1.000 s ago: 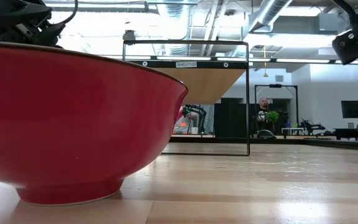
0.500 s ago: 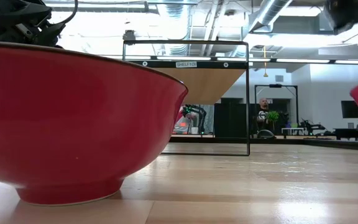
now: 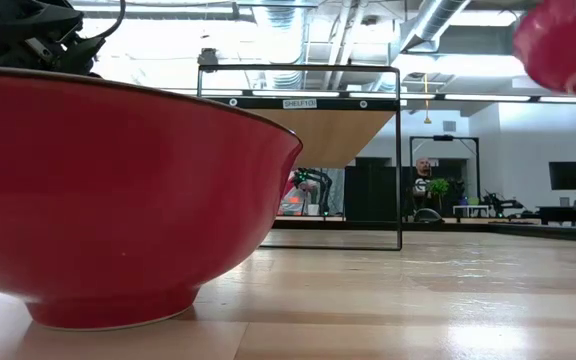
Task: Pick & Place Mini bowls
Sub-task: Put the middle white patterned bowl on the shelf
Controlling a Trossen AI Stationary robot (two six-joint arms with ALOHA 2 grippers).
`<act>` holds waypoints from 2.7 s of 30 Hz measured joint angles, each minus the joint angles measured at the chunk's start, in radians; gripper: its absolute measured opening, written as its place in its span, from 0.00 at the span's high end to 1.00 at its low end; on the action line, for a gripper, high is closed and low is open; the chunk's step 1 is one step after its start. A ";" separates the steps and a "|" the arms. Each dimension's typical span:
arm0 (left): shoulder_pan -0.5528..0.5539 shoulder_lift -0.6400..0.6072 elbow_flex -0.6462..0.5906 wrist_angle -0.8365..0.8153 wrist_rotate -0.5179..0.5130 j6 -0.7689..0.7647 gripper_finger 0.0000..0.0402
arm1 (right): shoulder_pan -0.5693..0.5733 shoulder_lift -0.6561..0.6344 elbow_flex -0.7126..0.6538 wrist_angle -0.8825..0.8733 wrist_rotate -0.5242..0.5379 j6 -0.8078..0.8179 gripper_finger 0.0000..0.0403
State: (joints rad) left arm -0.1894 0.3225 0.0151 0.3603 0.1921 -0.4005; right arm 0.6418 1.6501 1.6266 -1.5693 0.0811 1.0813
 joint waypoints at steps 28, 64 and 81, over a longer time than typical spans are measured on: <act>0.000 0.000 0.000 0.000 0.000 0.000 0.70 | -0.268 0.000 0.322 0.024 0.102 -0.543 1.00; 0.000 0.027 0.000 0.001 0.000 0.000 0.70 | -0.553 0.371 0.716 0.006 0.128 -1.203 1.00; 0.000 0.027 0.000 0.005 0.000 0.000 0.70 | -0.547 0.467 0.715 0.029 0.093 -1.247 1.00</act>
State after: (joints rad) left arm -0.1890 0.3492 0.0154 0.3656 0.1917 -0.4004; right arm 0.0953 2.1170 2.3417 -1.5402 0.1745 -0.1658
